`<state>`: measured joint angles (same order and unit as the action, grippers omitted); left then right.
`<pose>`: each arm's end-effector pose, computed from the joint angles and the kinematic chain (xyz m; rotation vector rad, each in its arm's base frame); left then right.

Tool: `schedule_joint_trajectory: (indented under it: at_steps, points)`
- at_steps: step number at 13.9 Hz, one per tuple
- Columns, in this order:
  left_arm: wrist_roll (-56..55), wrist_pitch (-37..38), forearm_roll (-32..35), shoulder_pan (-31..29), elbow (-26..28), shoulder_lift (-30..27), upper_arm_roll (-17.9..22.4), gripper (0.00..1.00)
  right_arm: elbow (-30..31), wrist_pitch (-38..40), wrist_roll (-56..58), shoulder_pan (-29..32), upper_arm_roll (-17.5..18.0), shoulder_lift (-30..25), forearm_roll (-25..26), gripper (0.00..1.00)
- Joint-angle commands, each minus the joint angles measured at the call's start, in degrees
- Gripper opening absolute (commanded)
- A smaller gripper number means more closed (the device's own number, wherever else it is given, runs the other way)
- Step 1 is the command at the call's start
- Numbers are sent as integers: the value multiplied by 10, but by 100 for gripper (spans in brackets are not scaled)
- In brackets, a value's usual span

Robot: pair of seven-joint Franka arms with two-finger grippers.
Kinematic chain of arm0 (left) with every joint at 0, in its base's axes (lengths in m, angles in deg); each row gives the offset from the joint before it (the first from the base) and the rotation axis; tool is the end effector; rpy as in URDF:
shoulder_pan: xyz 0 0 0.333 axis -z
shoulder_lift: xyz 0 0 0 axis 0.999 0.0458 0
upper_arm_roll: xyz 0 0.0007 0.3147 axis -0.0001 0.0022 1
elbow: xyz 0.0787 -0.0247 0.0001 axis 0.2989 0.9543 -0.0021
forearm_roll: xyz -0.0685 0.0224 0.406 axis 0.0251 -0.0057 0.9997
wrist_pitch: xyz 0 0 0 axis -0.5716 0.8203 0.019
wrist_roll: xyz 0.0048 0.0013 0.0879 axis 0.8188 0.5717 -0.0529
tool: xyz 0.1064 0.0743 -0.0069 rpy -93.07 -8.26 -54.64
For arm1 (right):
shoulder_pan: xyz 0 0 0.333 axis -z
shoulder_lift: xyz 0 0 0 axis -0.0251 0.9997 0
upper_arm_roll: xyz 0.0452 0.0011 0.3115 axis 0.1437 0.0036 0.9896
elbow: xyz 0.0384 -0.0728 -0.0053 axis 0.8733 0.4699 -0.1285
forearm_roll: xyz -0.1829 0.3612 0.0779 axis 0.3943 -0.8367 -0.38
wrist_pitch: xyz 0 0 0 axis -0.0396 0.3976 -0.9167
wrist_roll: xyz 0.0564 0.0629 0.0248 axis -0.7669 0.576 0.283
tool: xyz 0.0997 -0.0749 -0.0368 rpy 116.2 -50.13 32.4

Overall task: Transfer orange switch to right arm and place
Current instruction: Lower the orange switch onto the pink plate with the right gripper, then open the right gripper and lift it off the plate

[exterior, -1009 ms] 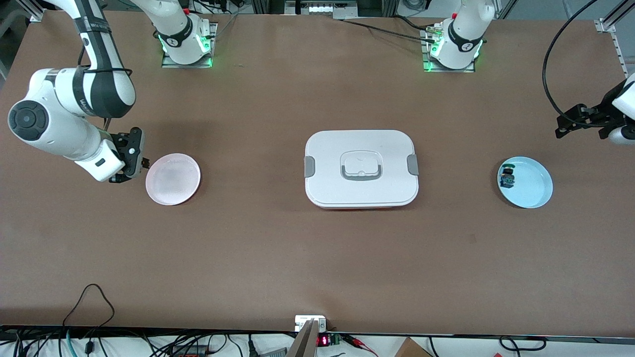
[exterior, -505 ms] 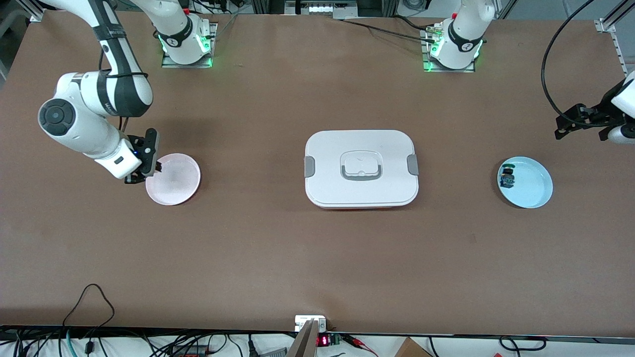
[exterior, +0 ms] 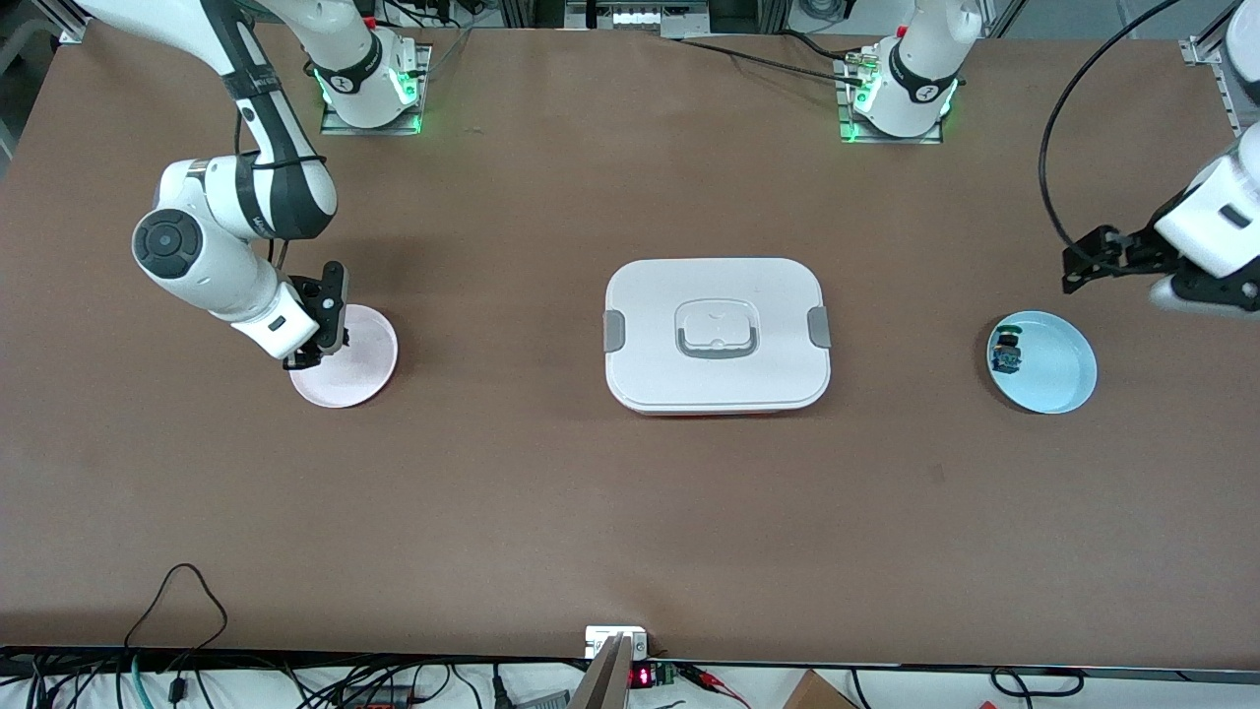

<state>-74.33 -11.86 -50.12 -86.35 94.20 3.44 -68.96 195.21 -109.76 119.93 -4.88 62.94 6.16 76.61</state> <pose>0.6023 0.0040 0.5318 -3.0977 0.1804 -0.0183 0.5690 0.0574 0.2371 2.1910 2.2469 -0.0666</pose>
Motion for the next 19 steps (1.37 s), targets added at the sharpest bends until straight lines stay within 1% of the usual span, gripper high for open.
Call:
schedule_joint_trajectory:
  at_steps: [1, 4, 8, 13, 14, 19]
  points:
    - [-5, 16, 5, -3, -33, 13, 5, 100, 33, -47, -5, 2, -1, -4, 7, 0]
    - [-2, 16, 1, -4, -35, 13, 4, 100, 35, -59, -5, 3, -1, 17, 7, 0]
    - [5, 12, -36, -6, -35, 18, 5, 100, 47, -81, -4, 15, -1, 31, 8, 0]
    - [-2, 11, -36, 13, -36, 22, -2, 100, 49, -109, 3, 23, -1, 54, 8, 0]
    - [-5, 11, -35, 18, -39, 22, -8, 100, 50, -115, 3, 23, -1, 60, 9, 0]
    - [-22, 16, -36, 16, -40, 19, -13, 100, 69, -164, 5, 23, -1, 78, 8, 1]
